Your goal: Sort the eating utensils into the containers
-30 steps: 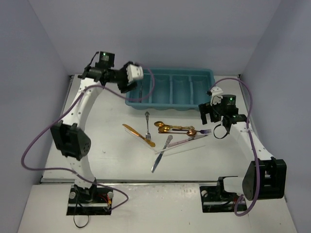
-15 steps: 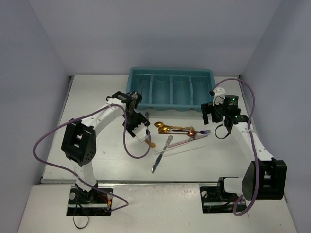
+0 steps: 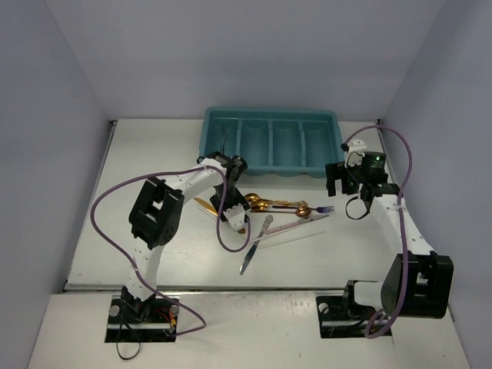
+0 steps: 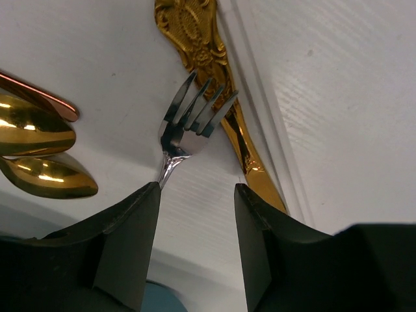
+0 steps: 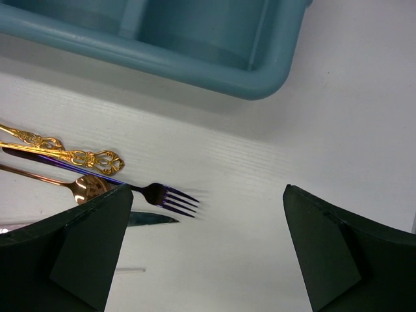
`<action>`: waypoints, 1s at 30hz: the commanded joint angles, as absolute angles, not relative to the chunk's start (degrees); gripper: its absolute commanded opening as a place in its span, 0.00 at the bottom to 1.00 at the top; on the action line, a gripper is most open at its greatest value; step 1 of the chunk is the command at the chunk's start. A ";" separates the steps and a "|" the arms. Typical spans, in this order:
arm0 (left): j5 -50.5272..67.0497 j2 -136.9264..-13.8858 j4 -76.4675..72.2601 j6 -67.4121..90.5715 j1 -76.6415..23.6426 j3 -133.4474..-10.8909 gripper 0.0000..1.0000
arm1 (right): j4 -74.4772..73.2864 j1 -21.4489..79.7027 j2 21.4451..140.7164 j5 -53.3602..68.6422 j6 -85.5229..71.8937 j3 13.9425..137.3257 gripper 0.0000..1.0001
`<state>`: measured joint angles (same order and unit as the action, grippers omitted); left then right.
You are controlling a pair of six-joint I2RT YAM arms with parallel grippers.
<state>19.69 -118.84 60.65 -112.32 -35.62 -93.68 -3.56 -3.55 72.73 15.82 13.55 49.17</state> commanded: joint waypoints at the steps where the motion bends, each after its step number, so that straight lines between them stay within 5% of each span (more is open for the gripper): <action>1: 17.95 -119.01 62.67 -136.63 -35.86 -98.24 0.45 | -0.53 -4.53 71.78 18.09 13.10 48.87 1.00; 30: 9.64 -124.33 62.26 -146.04 -39.93 -94.40 0.30 | 0.97 -8.70 70.87 22.35 14.03 48.37 1.00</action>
